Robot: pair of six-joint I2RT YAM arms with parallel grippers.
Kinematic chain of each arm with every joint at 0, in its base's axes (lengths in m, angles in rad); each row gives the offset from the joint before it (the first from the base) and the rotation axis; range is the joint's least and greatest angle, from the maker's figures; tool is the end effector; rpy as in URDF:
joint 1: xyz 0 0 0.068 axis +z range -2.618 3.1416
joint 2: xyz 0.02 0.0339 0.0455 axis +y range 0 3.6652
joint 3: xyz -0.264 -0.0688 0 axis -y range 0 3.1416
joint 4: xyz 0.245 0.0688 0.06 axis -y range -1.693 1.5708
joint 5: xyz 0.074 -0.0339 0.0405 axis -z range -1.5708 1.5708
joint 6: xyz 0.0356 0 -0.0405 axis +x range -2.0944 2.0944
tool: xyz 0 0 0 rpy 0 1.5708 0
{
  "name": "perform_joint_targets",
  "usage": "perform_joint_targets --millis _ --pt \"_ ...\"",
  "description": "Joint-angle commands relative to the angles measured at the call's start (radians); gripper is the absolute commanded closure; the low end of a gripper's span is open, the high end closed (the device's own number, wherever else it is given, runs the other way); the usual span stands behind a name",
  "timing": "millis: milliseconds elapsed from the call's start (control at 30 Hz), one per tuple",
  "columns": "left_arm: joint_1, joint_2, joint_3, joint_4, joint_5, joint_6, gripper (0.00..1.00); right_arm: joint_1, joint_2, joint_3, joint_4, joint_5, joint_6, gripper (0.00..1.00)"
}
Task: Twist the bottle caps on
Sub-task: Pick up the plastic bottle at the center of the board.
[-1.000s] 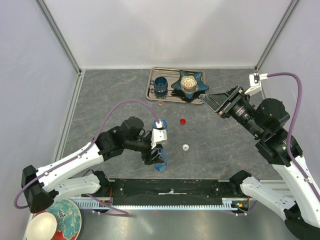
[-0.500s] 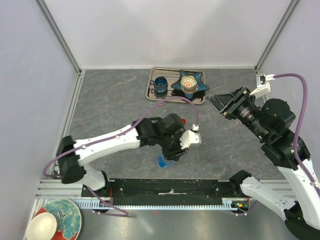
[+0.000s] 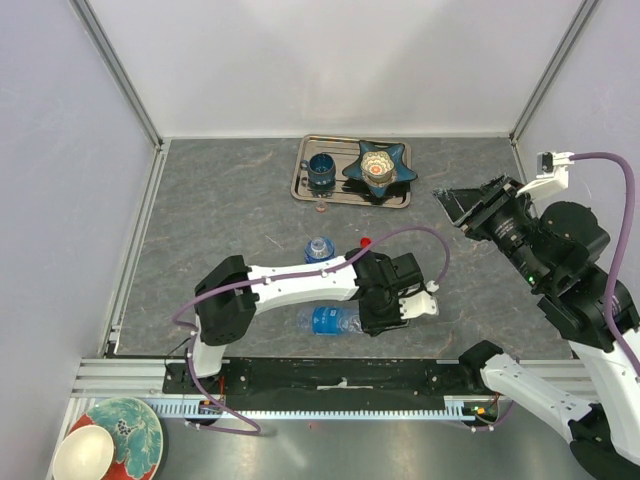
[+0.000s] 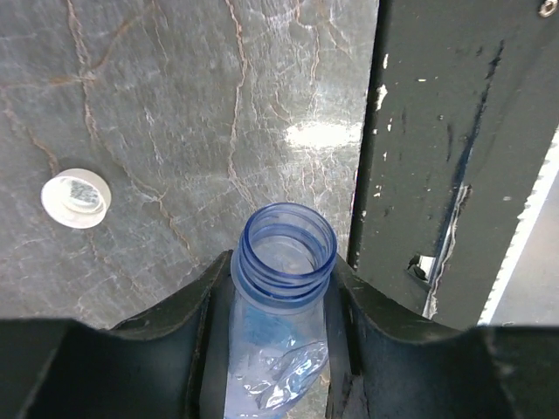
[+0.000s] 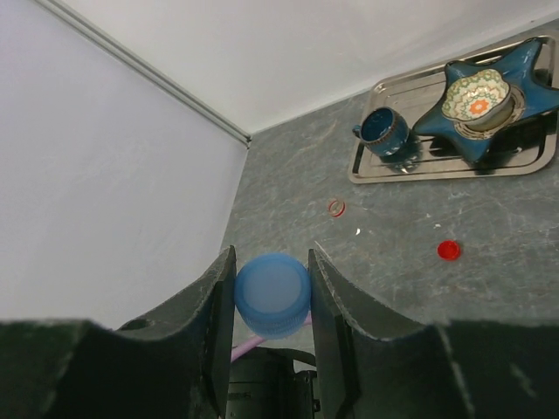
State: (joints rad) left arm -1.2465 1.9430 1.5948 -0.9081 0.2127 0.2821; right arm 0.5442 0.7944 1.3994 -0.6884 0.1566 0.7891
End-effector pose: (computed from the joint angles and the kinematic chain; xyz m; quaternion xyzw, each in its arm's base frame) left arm 0.1205 -0.3820 0.2288 0.6916 0.6974 -0.1651 0.0893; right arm 0.0980 0.0528 0.4815 0.1422 0.7218 0.3721 0.5660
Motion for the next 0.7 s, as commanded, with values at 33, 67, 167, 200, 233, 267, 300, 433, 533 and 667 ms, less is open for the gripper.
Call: perform_joint_targets --millis 33,67,167,200,233,267,300,433,533,667 --pt "0.001 0.022 -0.057 0.115 0.017 0.002 0.91 0.000 0.011 0.032 -0.013 0.035 -0.039 0.83" --pt "0.001 0.020 -0.068 0.127 0.023 -0.001 0.91 0.002 0.012 0.032 -0.011 0.037 -0.042 0.83" --pt "-0.002 0.022 -0.111 0.182 0.040 -0.018 0.90 0.000 0.011 0.020 -0.011 0.043 -0.047 0.83" --pt "-0.004 0.025 -0.119 0.193 0.042 -0.021 0.89 0.000 0.009 0.015 -0.010 0.049 -0.048 0.83" --pt "-0.010 0.028 -0.134 0.216 0.043 -0.029 0.85 0.002 0.009 0.010 -0.010 0.052 -0.051 0.83" --pt "-0.013 0.025 -0.139 0.228 0.045 -0.034 0.82 0.002 0.005 0.001 -0.010 0.052 -0.051 0.83" --pt "-0.016 0.022 -0.147 0.241 0.044 -0.038 0.78 0.002 0.005 -0.003 -0.010 0.054 -0.053 0.83" --pt "-0.027 -0.003 -0.173 0.271 0.042 -0.037 0.49 0.002 0.002 -0.011 -0.011 0.054 -0.054 0.83" --pt "-0.028 -0.019 -0.191 0.276 0.036 -0.031 0.07 0.002 0.003 -0.010 -0.010 0.052 -0.051 0.82" --pt "-0.028 -0.042 -0.196 0.255 0.045 -0.026 0.01 0.000 0.003 -0.017 -0.010 0.049 -0.048 0.82"
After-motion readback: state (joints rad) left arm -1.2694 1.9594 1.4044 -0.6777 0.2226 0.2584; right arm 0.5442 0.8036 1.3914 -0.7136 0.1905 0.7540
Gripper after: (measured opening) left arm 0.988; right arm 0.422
